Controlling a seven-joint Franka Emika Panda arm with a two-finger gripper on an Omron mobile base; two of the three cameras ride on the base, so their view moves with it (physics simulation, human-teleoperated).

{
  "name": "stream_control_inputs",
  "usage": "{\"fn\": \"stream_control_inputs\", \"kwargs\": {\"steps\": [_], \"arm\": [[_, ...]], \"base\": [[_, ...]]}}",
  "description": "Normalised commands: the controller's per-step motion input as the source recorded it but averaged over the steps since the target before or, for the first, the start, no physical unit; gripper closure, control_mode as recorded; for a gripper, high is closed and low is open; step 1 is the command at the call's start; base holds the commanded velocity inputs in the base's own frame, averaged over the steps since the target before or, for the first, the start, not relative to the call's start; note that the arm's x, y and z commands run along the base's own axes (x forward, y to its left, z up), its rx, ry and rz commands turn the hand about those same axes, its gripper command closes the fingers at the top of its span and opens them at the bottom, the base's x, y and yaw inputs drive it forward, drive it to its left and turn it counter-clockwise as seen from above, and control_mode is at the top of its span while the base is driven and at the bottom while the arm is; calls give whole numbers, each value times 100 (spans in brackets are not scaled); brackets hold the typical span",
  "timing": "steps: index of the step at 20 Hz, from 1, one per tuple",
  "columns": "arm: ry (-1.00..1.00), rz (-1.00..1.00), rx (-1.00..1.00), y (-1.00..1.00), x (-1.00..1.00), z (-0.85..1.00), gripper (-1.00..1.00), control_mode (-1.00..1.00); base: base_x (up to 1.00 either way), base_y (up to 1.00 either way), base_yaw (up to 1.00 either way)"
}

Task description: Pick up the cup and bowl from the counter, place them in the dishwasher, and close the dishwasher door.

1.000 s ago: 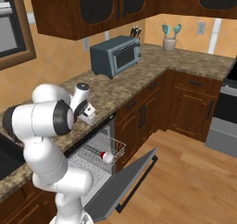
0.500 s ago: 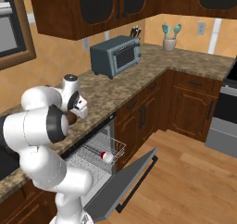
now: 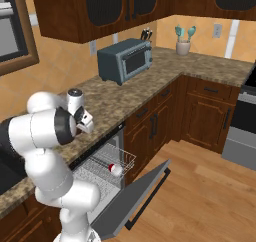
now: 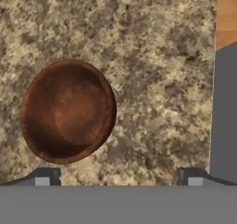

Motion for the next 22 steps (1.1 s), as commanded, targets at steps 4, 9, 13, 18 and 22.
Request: {"fn": "stream_control_inputs", "kwargs": {"steps": [4,9,13,18,22], "arm": [[0,0,0,22,29,-21,-100,-100],[0,0,0,3,14,-34,-100,-100],[0,0,0,6,16,-33,-100,-100],[0,0,0,1,6,-31,-100,-100],[-1,0,0,0,13,-8,-100,-100]], "base": [[0,0,0],[0,0,0],[0,0,0],[0,0,0],[0,0,0]]}}
